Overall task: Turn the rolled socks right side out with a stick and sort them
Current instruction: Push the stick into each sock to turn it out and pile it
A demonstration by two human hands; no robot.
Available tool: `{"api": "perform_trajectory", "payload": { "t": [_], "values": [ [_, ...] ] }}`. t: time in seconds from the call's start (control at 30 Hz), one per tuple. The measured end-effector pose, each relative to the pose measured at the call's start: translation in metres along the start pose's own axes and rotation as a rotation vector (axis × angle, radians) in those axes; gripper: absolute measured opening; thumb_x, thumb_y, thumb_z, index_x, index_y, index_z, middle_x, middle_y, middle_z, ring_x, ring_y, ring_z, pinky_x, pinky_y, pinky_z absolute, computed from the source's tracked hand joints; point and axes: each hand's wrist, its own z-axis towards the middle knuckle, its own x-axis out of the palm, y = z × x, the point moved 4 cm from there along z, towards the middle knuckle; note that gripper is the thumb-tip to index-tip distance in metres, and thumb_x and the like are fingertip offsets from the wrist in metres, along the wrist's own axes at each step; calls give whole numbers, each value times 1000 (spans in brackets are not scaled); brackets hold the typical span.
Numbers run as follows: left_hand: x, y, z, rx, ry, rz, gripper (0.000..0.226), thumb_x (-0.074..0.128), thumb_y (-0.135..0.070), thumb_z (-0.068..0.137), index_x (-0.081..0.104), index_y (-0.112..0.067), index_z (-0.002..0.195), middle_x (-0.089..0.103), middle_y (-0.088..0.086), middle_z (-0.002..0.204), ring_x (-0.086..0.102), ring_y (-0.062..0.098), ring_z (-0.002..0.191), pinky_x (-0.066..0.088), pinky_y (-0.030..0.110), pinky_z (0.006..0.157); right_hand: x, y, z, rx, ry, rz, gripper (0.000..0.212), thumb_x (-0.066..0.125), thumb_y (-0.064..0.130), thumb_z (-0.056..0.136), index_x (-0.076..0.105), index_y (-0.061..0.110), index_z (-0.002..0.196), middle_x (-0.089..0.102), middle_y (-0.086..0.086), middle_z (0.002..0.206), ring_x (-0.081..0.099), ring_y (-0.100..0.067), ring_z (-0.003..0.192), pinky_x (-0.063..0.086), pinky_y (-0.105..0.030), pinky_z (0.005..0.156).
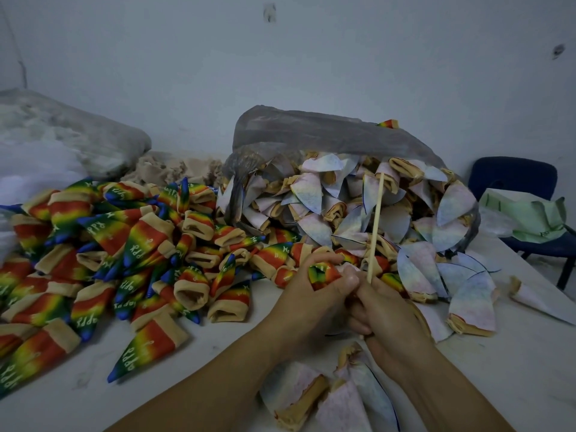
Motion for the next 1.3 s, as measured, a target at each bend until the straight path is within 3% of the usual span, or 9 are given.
{"api": "perform_trajectory", "payload": {
  "t": [0.13,0.33,0.43,0.57,0.73,0.8,1.1,1.2,1.3],
  "values": [
    [0,-3,1,83,-67,60,21,72,-38,80,68,-25,96,73,-6,91,69,6,87,51,14,72,0,-1,1,-6,-30,-56,23,47,29,97,60,10,92,32,5,47,24,-4,37,22,-19,37],
    [-9,11,5,-33,-208,32,32,70,-45,87,58,-28,62,53,-9,58,50,5,52,41,15,50,0,-5,5,-38,-87,-213,29,52,28,95,46,10,72,36,6,43,30,-5,36,26,-21,39],
    [-15,14,8,-142,-253,-146,30,71,-50,82,71,-22,71,66,-1,68,59,5,56,47,17,53,-3,-5,6,-125,-120,-442,29,53,35,93,52,17,70,49,10,44,47,-3,45,36,-15,46],
    [-25,12,17,-176,-245,-512,45,61,-51,78,78,-9,80,69,5,78,59,8,61,50,20,58,-13,3,6,-271,-144,-594,49,36,58,84,60,15,81,63,-5,74,57,2,64,39,-8,52],
    [-51,20,25,-249,-299,-926,55,55,-51,92,79,-1,93,73,10,91,69,15,69,55,25,64,-24,4,4,-426,-62,-1073,61,24,69,79,58,19,75,60,-3,68,56,-13,64,46,-38,64],
    [-59,21,27,-240,-328,-989,55,57,-52,92,79,-1,92,74,12,94,71,18,70,57,29,68,-26,5,6,-464,-35,-1183,63,22,71,77,56,18,71,57,-4,64,53,-14,60,44,-38,61],
    [-56,22,24,-282,-308,-893,44,63,-48,88,76,-6,87,72,9,94,66,16,75,52,30,76,-28,9,6,-568,-140,-1466,44,37,58,91,53,25,67,51,2,60,49,-8,58,37,-25,53],
    [-53,21,24,-286,-327,-810,45,66,-48,85,69,-5,94,68,6,83,63,14,72,50,28,75,-23,7,5,-569,-157,-1506,43,36,58,92,50,26,67,48,4,57,51,-9,58,39,-27,53],
    [-53,19,24,-246,-336,-743,44,71,-51,76,63,-9,85,63,5,78,60,14,71,49,29,79,-17,6,3,-578,-159,-1524,43,30,60,91,48,27,68,45,5,57,52,-11,60,38,-29,54]
  ]
}}
